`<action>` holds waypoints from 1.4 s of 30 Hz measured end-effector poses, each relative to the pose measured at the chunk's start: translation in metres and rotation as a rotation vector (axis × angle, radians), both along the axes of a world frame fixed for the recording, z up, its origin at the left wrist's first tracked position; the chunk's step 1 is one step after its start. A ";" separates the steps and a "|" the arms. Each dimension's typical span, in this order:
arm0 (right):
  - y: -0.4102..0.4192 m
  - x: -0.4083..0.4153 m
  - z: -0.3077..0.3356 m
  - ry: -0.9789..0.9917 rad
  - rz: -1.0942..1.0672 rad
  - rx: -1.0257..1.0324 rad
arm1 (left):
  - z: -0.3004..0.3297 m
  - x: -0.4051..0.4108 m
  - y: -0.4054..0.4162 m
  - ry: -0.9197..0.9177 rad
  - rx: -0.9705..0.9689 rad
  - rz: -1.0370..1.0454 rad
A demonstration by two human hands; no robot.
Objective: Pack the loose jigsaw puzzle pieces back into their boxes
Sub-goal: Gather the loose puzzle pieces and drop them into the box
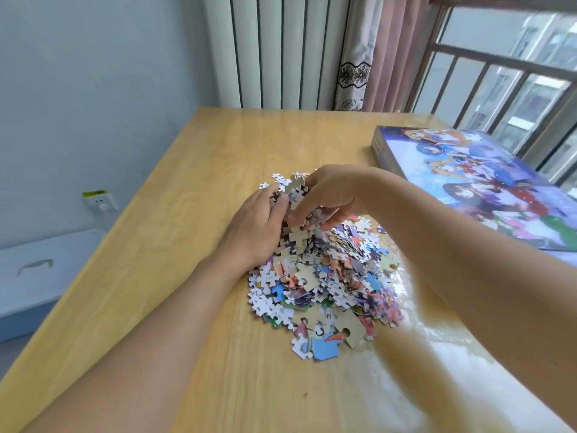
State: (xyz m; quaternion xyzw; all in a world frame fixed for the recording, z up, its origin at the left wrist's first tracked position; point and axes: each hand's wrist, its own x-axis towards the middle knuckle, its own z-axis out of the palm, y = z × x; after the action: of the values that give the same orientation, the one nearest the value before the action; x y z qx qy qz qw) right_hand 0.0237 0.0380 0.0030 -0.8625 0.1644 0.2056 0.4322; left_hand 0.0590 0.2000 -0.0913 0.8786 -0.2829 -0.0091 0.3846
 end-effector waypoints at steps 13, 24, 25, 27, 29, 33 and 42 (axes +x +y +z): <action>-0.044 -0.049 -0.007 -0.231 -0.326 0.259 | 0.014 -0.023 -0.002 -0.202 -0.223 -0.077; -0.047 -0.077 -0.018 -0.266 -0.455 0.244 | 0.020 -0.047 -0.017 -0.156 -0.090 -0.168; -0.047 -0.078 -0.018 -0.246 -0.450 0.242 | 0.022 -0.052 -0.018 -0.151 -0.085 -0.178; -0.044 -0.080 -0.019 -0.213 -0.433 0.223 | 0.029 -0.061 -0.020 -0.107 -0.101 -0.203; -0.039 -0.079 -0.018 -0.199 -0.423 0.219 | 0.033 -0.065 -0.023 -0.100 -0.099 -0.225; -0.031 -0.076 -0.010 -0.182 -0.412 0.201 | 0.039 -0.065 -0.028 -0.080 -0.085 -0.204; -0.040 -0.101 -0.009 -0.244 -0.552 0.439 | 0.032 -0.050 -0.022 -0.064 -0.339 -0.105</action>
State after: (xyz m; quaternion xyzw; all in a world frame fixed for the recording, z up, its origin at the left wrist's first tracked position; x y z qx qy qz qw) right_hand -0.0768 -0.0015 -0.0060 -0.6909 0.2898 0.0073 0.6623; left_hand 0.0089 0.1785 -0.0592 0.7851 -0.3379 0.0468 0.5170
